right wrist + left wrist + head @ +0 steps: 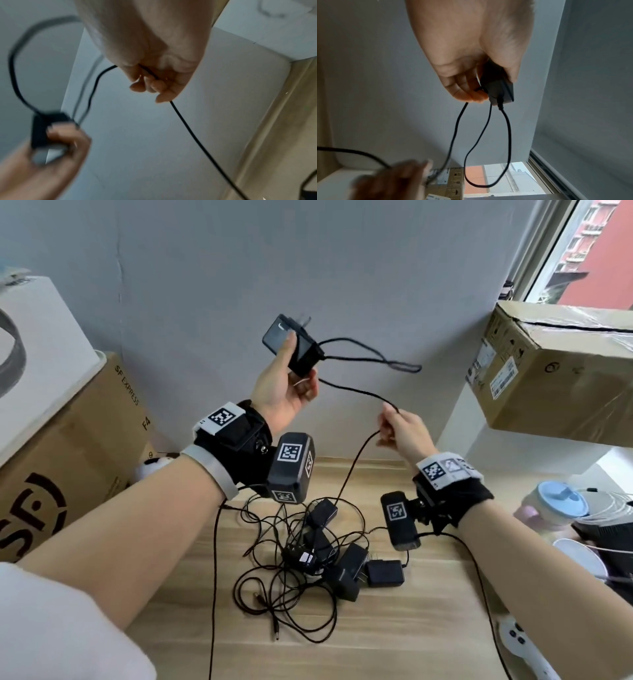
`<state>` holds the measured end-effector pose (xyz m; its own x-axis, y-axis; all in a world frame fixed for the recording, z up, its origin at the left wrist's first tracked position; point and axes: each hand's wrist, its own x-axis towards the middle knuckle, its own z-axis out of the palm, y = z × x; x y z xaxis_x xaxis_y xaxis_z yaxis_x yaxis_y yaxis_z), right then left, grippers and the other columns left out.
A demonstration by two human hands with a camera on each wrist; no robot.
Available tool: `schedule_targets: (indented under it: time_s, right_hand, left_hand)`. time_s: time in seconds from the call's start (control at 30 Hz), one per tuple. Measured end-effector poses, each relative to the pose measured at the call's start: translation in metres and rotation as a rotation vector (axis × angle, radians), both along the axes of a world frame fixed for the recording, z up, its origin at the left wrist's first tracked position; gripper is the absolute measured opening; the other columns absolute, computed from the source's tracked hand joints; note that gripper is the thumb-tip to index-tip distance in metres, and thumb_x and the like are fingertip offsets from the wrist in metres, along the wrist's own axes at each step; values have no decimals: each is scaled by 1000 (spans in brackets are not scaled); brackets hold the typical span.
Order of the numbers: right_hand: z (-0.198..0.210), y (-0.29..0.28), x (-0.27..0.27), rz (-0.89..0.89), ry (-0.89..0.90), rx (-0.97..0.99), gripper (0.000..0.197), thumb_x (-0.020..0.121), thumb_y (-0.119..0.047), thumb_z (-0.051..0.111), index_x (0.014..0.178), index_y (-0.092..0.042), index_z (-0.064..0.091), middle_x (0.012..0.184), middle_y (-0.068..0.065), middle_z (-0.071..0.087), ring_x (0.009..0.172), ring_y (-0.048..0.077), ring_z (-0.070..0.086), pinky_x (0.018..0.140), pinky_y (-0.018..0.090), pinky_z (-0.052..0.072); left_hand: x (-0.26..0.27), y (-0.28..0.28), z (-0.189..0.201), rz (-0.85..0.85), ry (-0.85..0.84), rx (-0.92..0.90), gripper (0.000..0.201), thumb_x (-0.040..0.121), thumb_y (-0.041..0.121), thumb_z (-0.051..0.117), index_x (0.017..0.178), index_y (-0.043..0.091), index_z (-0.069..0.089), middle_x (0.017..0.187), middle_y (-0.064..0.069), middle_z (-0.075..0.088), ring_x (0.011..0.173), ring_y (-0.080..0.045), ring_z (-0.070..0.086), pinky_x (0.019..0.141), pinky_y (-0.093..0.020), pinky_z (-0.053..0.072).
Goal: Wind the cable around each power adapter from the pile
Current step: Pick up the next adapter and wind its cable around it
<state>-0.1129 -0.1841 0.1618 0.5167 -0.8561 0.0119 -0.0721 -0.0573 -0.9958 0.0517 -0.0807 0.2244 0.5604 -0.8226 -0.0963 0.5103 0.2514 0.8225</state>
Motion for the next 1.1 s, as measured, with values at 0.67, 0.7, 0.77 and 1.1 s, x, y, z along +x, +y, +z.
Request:
schedule_targets:
  time_s: [0.67, 0.7, 0.77, 1.1]
  right_hand:
    - [-1, 0, -9, -86, 197, -722, 12, 82, -14, 64, 72, -13, 58, 90, -4, 55, 92, 13, 45, 80, 8, 30]
    - [-2, -1, -9, -81, 228, -697, 12, 83, -16, 63, 71, -13, 60, 91, -5, 56, 91, 11, 45, 79, 8, 30]
    - [-5, -5, -9, 13, 345, -561, 18, 85, -19, 60, 68, -15, 63, 84, -2, 59, 76, 11, 48, 70, 19, 36]
    - [-41, 9, -11, 446, 684, -192, 32, 91, -29, 57, 117, -10, 55, 109, 2, 61, 87, 12, 63, 74, 23, 52]
  left_hand:
    - [7, 17, -65, 81, -65, 272, 42, 90, 48, 54, 114, 14, 53, 64, -1, 53, 52, -11, 48, 48, -20, 46]
    - [7, 18, -65, 84, -75, 277, 42, 90, 48, 54, 115, 14, 52, 65, -1, 54, 52, -11, 49, 49, -20, 47]
    - [8, 20, -67, 91, -112, 293, 42, 90, 48, 54, 116, 16, 52, 73, -2, 57, 56, -12, 51, 51, -20, 47]
    - [2, 29, -73, -49, -258, 317, 35, 89, 30, 63, 116, 9, 56, 97, -6, 66, 85, -18, 61, 73, -28, 50]
